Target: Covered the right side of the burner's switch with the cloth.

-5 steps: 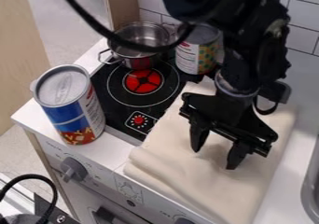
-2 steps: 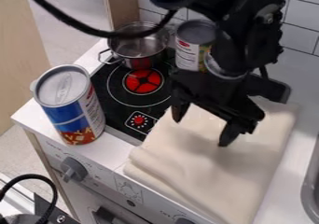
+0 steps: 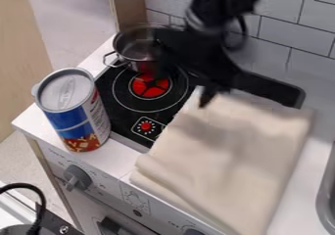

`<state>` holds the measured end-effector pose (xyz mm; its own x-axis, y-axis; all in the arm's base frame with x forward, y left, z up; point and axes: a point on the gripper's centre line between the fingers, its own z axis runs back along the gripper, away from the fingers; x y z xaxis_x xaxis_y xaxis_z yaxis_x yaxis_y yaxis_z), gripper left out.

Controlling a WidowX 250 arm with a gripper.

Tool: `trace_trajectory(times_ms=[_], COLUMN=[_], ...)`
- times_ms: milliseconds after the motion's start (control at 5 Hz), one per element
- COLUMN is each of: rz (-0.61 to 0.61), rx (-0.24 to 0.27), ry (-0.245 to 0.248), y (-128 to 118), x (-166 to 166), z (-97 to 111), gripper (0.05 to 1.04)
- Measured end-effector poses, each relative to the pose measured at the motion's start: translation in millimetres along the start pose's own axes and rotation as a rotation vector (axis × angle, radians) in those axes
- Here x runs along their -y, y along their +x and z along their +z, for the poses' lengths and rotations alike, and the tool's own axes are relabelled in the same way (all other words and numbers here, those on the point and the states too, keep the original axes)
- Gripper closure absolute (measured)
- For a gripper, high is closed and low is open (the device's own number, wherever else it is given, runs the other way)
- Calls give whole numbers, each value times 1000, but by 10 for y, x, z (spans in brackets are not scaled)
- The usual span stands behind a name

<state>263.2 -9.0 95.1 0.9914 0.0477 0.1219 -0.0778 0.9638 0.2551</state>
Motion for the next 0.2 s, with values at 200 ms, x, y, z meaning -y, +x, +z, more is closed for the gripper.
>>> trace_trajectory(times_ms=[200], rz=[76], rx=[-32], ry=[12], y=[127], x=[-360], z=[-37], gripper=[84])
